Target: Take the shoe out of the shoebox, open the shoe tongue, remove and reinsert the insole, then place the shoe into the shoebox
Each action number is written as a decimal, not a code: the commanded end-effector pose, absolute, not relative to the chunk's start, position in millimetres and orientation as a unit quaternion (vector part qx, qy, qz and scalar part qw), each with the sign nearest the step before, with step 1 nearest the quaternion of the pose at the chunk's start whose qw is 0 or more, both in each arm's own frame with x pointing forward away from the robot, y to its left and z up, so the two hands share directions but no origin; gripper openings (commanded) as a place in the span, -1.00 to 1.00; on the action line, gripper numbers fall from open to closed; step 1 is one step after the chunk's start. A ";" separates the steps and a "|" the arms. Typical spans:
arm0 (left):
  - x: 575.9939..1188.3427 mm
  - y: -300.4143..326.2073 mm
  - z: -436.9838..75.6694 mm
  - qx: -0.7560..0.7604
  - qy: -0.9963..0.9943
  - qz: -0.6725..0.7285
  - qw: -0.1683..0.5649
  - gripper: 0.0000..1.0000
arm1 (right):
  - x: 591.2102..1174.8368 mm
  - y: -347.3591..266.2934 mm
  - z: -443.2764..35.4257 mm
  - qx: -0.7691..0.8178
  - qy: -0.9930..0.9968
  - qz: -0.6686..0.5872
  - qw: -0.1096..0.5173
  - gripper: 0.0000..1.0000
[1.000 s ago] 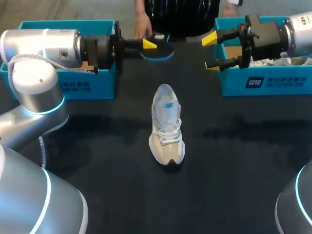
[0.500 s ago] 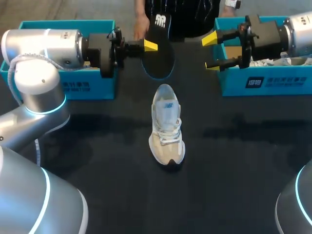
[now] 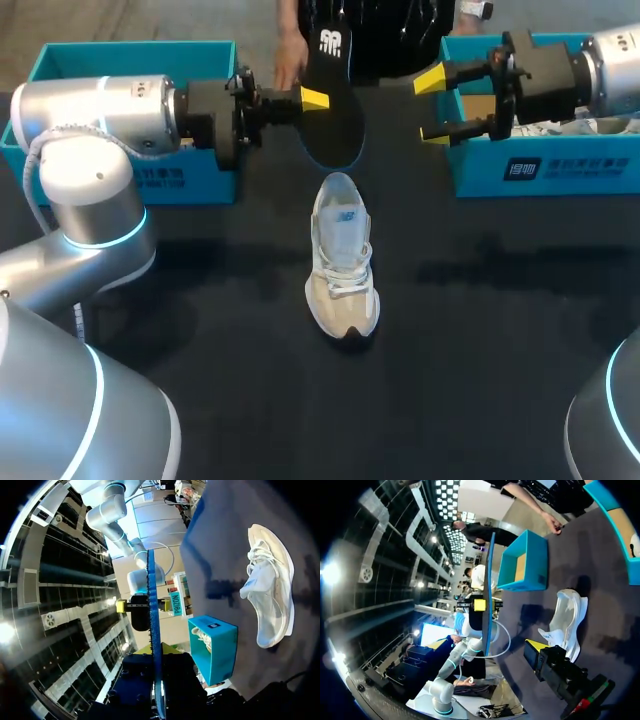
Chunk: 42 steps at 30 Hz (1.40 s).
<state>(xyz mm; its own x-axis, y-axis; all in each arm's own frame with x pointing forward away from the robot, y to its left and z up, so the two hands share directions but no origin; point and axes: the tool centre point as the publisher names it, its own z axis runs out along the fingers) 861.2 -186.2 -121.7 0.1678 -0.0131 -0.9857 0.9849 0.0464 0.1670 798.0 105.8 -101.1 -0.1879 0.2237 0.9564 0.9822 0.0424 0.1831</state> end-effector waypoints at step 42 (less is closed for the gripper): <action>853.0 -227.1 -115.8 0.508 0.449 -0.477 0.560 -1.00 | 814.2 170.0 -112.9 -0.480 -0.605 -0.474 0.423 -0.12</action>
<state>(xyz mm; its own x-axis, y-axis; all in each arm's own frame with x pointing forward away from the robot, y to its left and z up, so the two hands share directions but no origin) 851.9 -226.8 -116.1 0.1408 -0.0764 -0.9871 0.9899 0.0287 0.1390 815.0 168.3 -111.6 -0.1803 0.1797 0.9671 0.9817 0.0935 0.1657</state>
